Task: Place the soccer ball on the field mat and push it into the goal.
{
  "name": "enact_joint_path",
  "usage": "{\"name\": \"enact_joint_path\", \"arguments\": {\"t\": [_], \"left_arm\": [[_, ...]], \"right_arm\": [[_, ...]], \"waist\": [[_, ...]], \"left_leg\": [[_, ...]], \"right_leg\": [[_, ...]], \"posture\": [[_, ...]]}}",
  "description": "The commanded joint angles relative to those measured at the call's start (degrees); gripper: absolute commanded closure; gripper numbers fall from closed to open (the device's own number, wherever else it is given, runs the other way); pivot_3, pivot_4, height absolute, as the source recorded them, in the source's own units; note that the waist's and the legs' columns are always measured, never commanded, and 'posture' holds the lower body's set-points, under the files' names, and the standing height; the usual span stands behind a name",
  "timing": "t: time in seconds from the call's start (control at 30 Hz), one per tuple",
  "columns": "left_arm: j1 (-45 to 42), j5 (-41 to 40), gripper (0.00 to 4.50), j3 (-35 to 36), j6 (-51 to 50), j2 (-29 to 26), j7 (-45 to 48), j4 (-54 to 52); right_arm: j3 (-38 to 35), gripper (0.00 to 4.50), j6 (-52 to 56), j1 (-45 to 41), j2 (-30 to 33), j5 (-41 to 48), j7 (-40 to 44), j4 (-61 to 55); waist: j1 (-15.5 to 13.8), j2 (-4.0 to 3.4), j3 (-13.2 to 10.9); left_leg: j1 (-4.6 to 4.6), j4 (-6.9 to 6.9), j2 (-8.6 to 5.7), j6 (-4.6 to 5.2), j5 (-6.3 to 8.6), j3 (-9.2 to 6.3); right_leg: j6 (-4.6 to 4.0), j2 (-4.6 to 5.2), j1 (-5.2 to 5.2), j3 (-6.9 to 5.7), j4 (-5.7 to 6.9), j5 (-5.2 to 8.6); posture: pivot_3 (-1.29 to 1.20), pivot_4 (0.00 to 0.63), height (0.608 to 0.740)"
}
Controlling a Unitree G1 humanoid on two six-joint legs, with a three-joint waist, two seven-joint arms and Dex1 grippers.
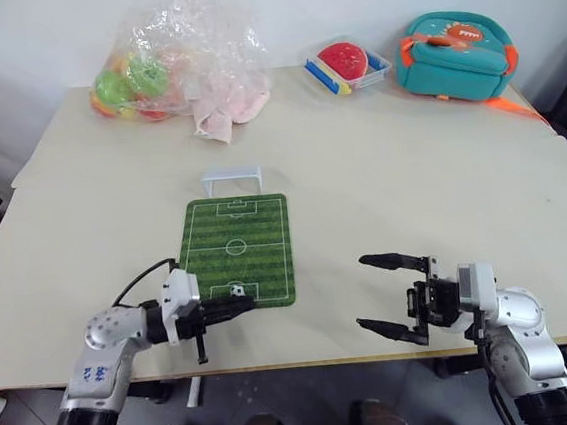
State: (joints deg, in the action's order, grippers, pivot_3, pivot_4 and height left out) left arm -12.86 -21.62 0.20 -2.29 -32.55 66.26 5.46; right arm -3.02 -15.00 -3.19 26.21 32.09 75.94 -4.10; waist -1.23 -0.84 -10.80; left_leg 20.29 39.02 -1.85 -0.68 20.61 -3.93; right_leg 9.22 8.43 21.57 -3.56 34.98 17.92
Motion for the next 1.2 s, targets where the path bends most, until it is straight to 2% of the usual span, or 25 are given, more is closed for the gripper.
{"name": "enact_joint_path", "arguments": {"t": [0.03,0.27,0.37,0.47,0.53,0.6,0.67,0.77,0.97,1.1,1.2], "left_arm": [[-2.81,2.23,4.46,-0.48,1.99,0.33,-0.95,3.57],[-15.59,5.37,4.46,0.59,11.59,4.45,-3.41,19.56],[-20.82,7.32,4.46,2.8,17.68,4.09,-7.41,25.81],[-22.66,5.41,4.46,4.51,17.31,2.73,-6.23,26.6],[-19.4,1.59,4.46,4.96,13.51,1.18,-1.52,20.7],[-12.17,-2.8,4.46,6.19,8.37,-2.22,2.55,11.54],[-4.81,-5.75,4.46,9.43,4.02,-5.54,2.39,4.85],[3.56,-8.48,4.46,15.93,-0.27,-8.46,-0.82,-0.1],[18.61,-8.96,4.46,29.34,0.96,-8.94,-5.66,-0.41],[21.79,-6.71,4.46,34.21,4.32,-6.96,-11.93,2.68],[21.81,-5.75,4.46,35.02,5.64,-5.7,-15.18,3.77]], "right_arm": [[-1.46,0.0,-1.56,1.3,0.07,-0.34,-1.93,-1.29],[-2.12,0.0,-4.26,2.46,-2.82,-2.95,-9.33,-1.57],[-1.28,0.0,-4.5,2.65,-3.96,-3.66,-11.18,-1.57],[-0.88,0.0,-4.56,2.24,-5.37,-4.62,-13.89,-2.06],[-1.03,0.0,-4.69,1.39,-6.31,-5.59,-16.42,-2.12],[-1.47,0.0,-4.93,-0.2,-7.21,-7.6,-19.97,-1.39],[-1.49,0.0,-4.45,-1.39,-7.41,-8.74,-22.2,-1.02],[-1.17,0.0,-4.58,-2.17,-6.73,-9.97,-23.46,-1.07],[-1.51,0.0,-3.67,-4.19,-5.38,-9.51,-24.05,-0.64],[-1.56,0.0,-3.13,-5.82,-4.49,-9.0,-23.72,0.13],[-1.07,0.0,-2.55,-6.98,-3.78,-8.79,-22.95,0.59]], "waist": [[0.03,0.0,0.0],[0.02,0.03,0.01],[0.06,0.04,0.01],[0.53,0.04,0.01],[1.09,0.04,0.01],[2.07,0.03,0.01],[3.04,0.02,0.0],[2.72,0.04,-0.01],[2.3,0.02,-0.01],[1.56,0.03,-0.01],[1.2,0.03,-0.01]], "left_leg": [[0.01,0.0,0.0,0.0,0.0,0.02],[0.02,0.08,-0.01,0.0,-0.03,0.45],[0.02,0.06,-0.01,0.0,-0.03,0.46],[0.03,0.06,0.0,-0.01,-0.04,0.47],[0.03,0.05,0.0,0.0,-0.03,0.48],[0.01,0.01,0.01,0.0,-0.03,0.48],[-0.05,-0.1,0.07,0.01,-0.02,0.21],[-0.03,-0.13,0.15,-0.03,-0.04,0.06],[-0.06,-0.07,0.16,-0.01,-0.02,-0.02],[-0.06,-0.08,0.08,-0.02,-0.01,-0.02],[-0.06,-0.07,0.06,-0.02,-0.01,-0.02]], "right_leg": [[0.0,0.0,0.01,0.0,-0.01,0.0],[0.04,-0.02,-0.01,-0.02,0.05,-0.02],[0.04,-0.02,0.0,-0.03,0.02,-0.02],[0.04,-0.03,0.02,-0.04,0.03,-0.02],[0.05,-0.03,0.02,-0.03,0.03,-0.02],[0.04,-0.02,0.03,-0.01,0.04,-0.02],[0.04,0.0,0.07,0.05,0.04,-0.02],[-0.01,-0.04,0.16,0.04,0.07,0.01],[-0.01,0.08,0.05,0.07,0.02,0.01],[-0.02,0.05,0.08,0.06,-0.02,0.01],[-0.03,0.05,0.08,0.06,-0.04,0.01]], "posture": [[0.0,0.15,0.74],[0.0,0.15,0.74],[0.0,0.15,0.74],[0.0,0.15,0.74],[0.0,0.15,0.74],[0.0,0.15,0.74],[0.0,0.15,0.74],[0.0,0.15,0.74],[0.0,0.15,0.74],[0.0,0.15,0.74],[0.0,0.15,0.74]]}}
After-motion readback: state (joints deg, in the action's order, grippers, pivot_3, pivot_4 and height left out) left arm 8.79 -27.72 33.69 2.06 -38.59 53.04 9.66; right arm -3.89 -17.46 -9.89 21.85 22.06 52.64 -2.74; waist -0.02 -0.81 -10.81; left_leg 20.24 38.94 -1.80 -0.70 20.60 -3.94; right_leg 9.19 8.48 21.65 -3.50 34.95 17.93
